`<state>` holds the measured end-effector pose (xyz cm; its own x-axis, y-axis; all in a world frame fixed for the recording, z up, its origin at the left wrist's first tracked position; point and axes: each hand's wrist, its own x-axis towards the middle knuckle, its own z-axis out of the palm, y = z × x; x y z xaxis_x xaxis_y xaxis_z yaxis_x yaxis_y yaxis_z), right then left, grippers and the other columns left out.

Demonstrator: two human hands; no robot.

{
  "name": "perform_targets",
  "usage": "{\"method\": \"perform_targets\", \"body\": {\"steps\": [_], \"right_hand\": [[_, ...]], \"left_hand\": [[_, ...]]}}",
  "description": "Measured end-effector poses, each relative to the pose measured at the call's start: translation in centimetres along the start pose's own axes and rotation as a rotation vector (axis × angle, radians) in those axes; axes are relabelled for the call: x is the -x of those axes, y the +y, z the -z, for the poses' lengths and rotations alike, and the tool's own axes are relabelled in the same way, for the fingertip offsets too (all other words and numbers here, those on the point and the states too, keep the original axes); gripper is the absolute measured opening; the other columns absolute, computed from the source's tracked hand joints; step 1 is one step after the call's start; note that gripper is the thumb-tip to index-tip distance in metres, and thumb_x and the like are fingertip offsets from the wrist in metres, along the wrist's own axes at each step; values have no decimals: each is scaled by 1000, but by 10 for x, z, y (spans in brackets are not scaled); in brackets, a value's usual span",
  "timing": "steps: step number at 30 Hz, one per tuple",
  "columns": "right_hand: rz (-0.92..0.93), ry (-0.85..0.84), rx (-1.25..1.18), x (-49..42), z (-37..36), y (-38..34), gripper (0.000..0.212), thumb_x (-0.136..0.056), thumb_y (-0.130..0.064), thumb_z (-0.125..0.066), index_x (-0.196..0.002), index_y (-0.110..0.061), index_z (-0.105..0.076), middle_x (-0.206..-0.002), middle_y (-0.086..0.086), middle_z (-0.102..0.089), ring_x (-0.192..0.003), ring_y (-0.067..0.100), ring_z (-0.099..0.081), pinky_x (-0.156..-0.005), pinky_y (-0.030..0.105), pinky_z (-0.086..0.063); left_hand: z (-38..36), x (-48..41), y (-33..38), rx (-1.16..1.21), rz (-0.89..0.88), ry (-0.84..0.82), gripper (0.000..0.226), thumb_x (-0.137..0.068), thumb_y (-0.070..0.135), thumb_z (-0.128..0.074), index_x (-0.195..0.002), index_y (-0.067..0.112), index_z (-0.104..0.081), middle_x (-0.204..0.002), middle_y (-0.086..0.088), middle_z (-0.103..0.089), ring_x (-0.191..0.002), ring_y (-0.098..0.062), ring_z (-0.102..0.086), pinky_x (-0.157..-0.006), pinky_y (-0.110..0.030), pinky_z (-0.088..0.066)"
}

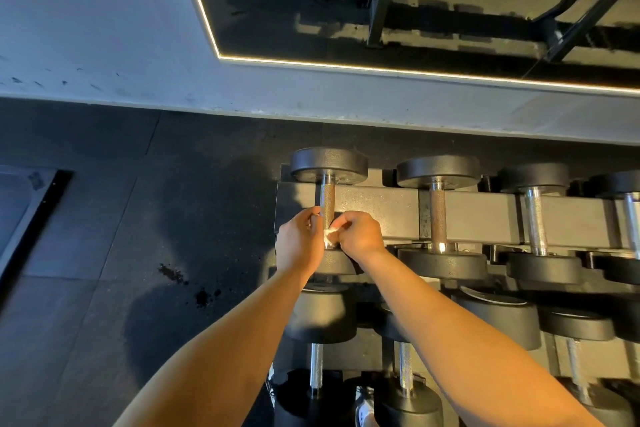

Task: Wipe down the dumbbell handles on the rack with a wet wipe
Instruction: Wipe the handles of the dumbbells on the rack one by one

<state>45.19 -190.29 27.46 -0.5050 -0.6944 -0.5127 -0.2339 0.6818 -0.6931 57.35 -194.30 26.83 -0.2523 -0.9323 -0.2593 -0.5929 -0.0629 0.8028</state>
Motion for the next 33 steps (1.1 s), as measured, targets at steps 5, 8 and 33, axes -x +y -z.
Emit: {"method": "perform_targets", "body": {"steps": [5,8,33], "right_hand": [[6,131,-149,13,-4,-5,18,-87,1,-68,-96,-15,-72,-93,0,-69,-87,16,-66,-78,27,-56],[101,226,-227,33,-4,-9,17,-91,-3,-64,-100,-17,-69,-89,-5,-66,-86,12,-62,-76,24,-53],[-172,232,-591,220,-91,138,21,-97,-10,-59,-108,-26,-66,-108,3,-68,-100,23,-67,-84,35,-57]], "left_hand": [[5,2,4,0,26,-40,38,-103,36,-37,-125,29,-67,-102,4,-72,-89,-12,-67,-82,-36,-58],[7,9,0,12,-78,-95,32,-106,34,-44,-126,27,-67,-114,9,-68,-97,-5,-64,-86,-25,-54],[7,210,-111,143,106,-346,21,-104,28,-54,-116,18,-68,-102,4,-69,-86,-6,-64,-72,-14,-47]]}}
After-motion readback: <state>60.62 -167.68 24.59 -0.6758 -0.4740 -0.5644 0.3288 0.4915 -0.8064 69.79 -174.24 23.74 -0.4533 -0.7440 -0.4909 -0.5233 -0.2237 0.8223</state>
